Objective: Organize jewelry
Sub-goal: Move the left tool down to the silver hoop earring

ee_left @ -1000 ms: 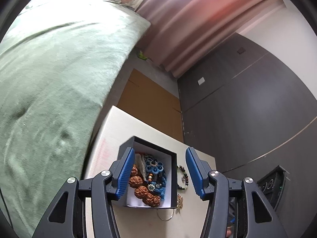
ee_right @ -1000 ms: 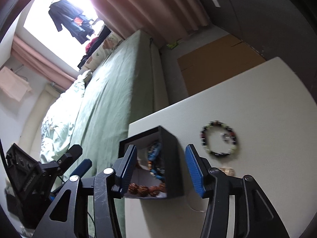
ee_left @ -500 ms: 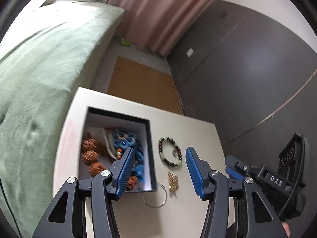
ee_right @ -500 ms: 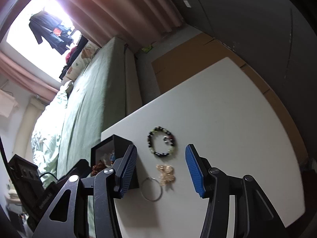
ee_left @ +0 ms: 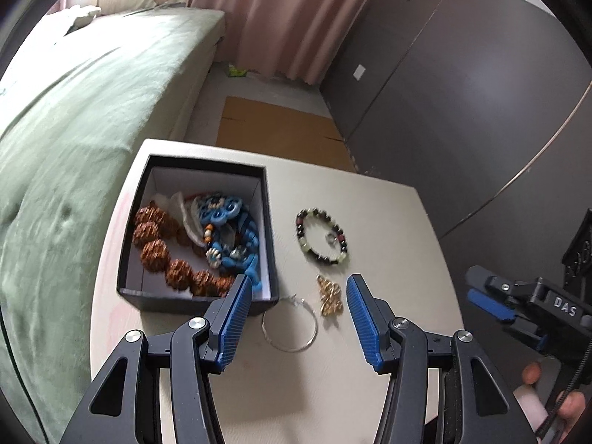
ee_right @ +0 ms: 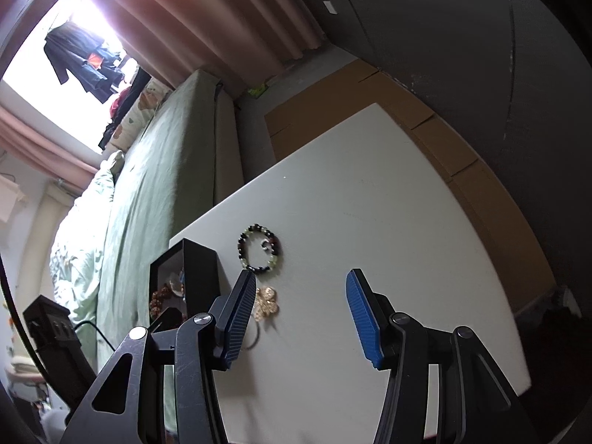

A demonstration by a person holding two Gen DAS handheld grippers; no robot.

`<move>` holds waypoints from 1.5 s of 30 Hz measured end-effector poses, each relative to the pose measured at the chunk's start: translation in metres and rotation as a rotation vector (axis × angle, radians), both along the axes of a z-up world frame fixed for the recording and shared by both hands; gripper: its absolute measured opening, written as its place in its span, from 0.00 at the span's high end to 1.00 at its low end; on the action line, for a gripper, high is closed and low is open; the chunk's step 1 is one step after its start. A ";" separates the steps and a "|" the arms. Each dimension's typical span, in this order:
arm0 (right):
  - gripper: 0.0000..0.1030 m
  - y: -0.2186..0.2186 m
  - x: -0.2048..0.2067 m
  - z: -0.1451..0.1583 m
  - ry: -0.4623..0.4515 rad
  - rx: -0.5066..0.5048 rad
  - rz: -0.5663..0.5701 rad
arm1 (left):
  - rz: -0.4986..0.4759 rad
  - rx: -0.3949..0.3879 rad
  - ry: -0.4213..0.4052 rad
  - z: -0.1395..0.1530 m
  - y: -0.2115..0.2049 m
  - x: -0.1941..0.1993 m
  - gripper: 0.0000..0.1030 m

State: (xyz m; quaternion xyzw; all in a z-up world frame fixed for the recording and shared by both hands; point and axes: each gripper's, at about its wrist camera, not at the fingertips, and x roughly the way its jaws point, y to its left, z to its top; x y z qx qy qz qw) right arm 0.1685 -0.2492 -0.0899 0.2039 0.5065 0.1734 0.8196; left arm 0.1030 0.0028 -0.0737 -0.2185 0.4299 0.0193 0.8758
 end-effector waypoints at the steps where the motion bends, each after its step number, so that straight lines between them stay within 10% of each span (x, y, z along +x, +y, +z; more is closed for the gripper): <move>1: 0.50 -0.003 -0.002 -0.001 0.002 0.001 0.000 | 0.004 0.002 0.001 -0.001 -0.001 -0.003 0.47; 9: 0.50 -0.015 -0.012 -0.004 0.015 -0.010 -0.013 | -0.003 0.036 0.025 -0.007 -0.016 -0.014 0.49; 24: 0.50 -0.029 -0.017 -0.008 0.036 0.017 -0.029 | -0.073 0.144 0.063 -0.041 -0.045 0.001 0.86; 36: 0.50 -0.041 -0.012 -0.007 0.044 0.032 -0.048 | -0.113 0.441 0.147 -0.065 -0.072 0.013 0.86; 45: 0.50 -0.043 -0.012 -0.007 0.048 0.026 -0.047 | -0.193 0.438 0.187 -0.064 -0.083 0.008 0.86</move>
